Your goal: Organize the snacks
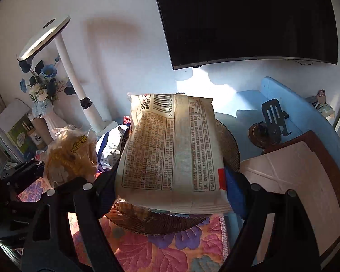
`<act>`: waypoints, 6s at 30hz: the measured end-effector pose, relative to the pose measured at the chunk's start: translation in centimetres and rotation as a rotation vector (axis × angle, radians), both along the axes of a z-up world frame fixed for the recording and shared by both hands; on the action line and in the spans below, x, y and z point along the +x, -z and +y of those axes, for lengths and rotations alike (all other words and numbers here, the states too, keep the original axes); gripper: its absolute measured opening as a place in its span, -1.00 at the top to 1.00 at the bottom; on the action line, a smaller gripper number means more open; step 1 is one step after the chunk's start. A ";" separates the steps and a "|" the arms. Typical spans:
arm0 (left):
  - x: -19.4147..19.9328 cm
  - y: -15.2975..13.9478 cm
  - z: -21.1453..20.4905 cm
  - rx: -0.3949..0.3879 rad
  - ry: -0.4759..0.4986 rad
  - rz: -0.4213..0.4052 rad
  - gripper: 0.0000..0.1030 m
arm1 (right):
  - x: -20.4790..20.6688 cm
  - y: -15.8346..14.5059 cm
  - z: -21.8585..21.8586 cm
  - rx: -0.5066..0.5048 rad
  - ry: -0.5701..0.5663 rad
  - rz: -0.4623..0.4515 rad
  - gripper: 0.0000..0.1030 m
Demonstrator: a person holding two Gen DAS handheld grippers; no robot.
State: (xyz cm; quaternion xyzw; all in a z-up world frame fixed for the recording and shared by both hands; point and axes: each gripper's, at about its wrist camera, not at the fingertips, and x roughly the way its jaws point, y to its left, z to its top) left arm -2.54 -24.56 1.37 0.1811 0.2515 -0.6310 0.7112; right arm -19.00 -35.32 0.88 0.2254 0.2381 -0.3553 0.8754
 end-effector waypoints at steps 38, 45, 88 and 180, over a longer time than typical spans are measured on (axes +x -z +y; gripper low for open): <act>8.1 -0.5 19.3 -0.101 -0.370 0.027 -0.90 | 6.6 -0.6 15.9 -0.041 -0.233 -0.019 -0.94; 10.7 5.8 21.7 0.037 -0.559 -0.014 -0.90 | 11.9 6.0 19.6 -0.119 -0.179 0.147 -0.94; 13.3 11.6 20.3 0.199 -0.661 0.002 -0.90 | 14.5 10.4 18.4 -0.074 -0.135 0.255 -0.94; 14.2 11.4 21.0 0.215 -0.729 -0.036 -0.90 | 16.2 11.7 19.1 -0.087 -0.180 0.337 -0.94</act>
